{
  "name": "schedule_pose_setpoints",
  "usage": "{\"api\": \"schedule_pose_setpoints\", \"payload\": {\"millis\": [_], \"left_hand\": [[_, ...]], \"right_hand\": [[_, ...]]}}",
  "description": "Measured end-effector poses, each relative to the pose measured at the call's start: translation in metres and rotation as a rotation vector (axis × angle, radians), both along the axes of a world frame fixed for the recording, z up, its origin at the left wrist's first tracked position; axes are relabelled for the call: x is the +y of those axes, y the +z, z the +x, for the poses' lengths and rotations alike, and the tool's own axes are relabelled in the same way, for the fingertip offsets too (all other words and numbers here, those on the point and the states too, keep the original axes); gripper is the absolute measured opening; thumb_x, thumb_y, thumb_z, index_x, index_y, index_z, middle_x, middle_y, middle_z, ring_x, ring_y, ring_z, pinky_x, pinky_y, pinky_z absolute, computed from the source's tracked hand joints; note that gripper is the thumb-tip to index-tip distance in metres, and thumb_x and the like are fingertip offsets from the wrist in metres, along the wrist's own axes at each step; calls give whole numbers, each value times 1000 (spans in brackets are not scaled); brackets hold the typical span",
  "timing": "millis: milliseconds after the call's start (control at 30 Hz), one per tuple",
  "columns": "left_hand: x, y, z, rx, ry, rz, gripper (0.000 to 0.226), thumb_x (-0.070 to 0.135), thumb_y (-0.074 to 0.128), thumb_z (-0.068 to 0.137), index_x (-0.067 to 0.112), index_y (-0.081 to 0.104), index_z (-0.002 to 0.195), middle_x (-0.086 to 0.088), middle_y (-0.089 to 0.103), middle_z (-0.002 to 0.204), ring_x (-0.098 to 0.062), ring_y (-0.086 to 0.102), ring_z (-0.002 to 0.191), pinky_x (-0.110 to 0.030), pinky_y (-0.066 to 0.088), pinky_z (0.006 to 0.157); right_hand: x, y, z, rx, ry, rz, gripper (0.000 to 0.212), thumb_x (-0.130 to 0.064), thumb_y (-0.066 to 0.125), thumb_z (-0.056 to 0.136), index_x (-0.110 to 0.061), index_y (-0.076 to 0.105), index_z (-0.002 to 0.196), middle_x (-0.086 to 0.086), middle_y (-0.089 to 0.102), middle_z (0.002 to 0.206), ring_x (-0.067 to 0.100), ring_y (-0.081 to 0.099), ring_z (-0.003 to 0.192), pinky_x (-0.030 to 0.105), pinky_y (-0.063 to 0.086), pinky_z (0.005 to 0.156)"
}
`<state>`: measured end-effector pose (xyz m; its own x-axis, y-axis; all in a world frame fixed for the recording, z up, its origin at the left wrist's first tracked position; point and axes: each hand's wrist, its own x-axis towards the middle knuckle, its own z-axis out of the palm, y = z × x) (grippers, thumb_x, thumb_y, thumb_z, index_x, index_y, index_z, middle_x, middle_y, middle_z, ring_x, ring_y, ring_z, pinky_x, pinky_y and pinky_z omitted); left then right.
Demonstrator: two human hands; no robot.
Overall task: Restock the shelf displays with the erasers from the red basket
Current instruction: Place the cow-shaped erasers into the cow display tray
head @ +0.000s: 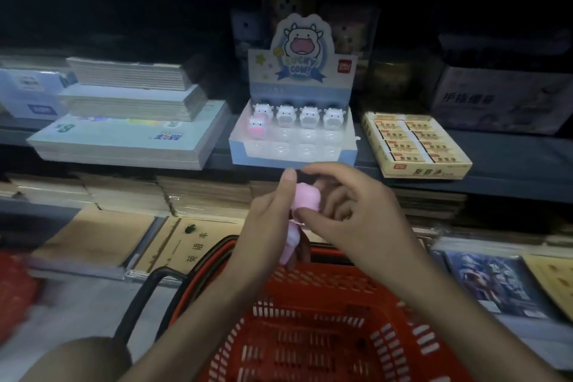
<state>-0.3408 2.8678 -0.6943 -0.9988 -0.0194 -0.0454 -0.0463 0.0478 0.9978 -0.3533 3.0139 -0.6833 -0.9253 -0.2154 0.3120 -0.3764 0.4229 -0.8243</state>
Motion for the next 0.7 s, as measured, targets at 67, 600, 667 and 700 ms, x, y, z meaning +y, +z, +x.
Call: {"api": "schedule_pose_setpoints", "payload": {"millis": [67,600,667,700], "left_hand": [[-2,2,-2,-53,-8,51,68,55,34,108,15,80,77,-46,48,58,-26,47,33,-21,35,37],[-22,-9,-7,-396,3,502,25,26,51,105,6,63,112,-7,64,76,-11,46,46,-17,28,33],[-23,-8,-11,-419,75,440,30,29,50,107,3,63,114,-10,64,74,-14,47,44,-17,29,33],[-23,-6,-12,-432,94,406,30,28,50,107,1,62,112,-10,62,71,-15,47,43,-16,29,34]], "right_hand": [[4,2,-3,-92,12,-93,45,-12,84,82,-29,68,120,-8,72,95,10,67,74,17,49,66],[3,4,-1,-227,156,-293,33,4,73,89,-17,74,114,3,77,107,16,75,98,20,57,78],[0,-1,-1,-168,162,-147,39,1,78,87,-23,75,118,-4,76,109,12,72,100,22,57,84],[-2,-4,-1,-116,143,-73,42,-4,81,85,-26,75,120,-6,74,109,12,72,100,24,58,85]]}}
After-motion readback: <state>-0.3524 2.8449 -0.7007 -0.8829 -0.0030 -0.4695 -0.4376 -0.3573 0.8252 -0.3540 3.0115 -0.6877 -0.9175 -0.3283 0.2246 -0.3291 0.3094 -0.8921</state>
